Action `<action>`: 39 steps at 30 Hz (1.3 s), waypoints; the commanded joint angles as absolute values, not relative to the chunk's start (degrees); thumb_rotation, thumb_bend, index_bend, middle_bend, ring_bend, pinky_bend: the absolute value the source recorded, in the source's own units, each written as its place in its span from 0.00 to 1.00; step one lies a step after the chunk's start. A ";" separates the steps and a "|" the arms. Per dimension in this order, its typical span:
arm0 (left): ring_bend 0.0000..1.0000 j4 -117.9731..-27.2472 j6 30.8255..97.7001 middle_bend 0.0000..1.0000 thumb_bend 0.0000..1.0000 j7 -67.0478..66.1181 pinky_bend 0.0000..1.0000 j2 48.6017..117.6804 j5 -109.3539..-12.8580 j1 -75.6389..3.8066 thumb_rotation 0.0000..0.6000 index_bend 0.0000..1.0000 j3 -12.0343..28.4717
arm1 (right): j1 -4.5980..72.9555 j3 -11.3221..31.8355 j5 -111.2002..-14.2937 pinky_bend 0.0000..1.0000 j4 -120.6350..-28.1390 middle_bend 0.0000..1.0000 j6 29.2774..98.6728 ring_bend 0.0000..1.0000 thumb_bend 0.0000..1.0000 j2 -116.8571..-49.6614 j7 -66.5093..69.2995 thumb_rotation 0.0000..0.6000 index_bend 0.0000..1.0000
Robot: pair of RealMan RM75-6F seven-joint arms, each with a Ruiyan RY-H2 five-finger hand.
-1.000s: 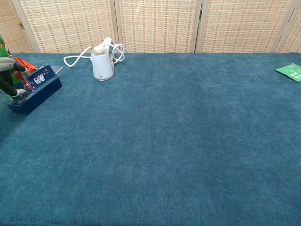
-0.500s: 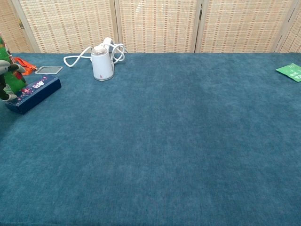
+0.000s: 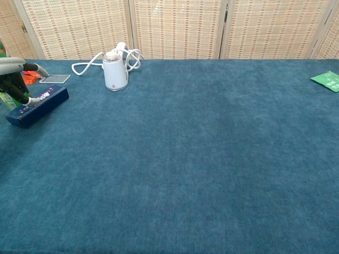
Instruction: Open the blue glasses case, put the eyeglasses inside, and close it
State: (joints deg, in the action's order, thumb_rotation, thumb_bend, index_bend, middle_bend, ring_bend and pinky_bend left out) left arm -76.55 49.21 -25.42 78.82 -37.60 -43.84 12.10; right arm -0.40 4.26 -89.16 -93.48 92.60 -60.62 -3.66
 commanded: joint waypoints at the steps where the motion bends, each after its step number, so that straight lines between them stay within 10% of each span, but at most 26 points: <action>1: 0.91 -74.57 44.65 0.97 0.38 -27.22 0.97 79.57 -33.77 -46.91 1.00 0.16 12.59 | -0.49 4.26 -89.20 0.30 -93.39 0.29 92.76 0.42 0.21 -60.55 -3.55 1.00 0.27; 10: 0.94 -66.45 41.38 0.99 0.54 -33.57 1.00 84.47 -23.15 -53.43 1.00 0.09 11.00 | -0.87 4.12 -88.95 0.30 -92.88 0.29 92.96 0.42 0.23 -60.39 -2.90 1.00 0.27; 39: 0.94 -55.03 38.90 0.99 0.59 -51.00 1.00 88.02 2.26 -59.97 0.89 0.05 6.63 | -0.54 3.98 -89.15 0.30 -92.46 0.29 92.16 0.43 0.24 -60.38 -2.34 1.00 0.27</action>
State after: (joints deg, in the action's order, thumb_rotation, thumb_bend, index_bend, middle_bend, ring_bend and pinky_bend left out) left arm -55.20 39.46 -50.13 88.06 1.42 -59.97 7.02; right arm -0.54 3.98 -89.15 -92.46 92.16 -60.38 -2.34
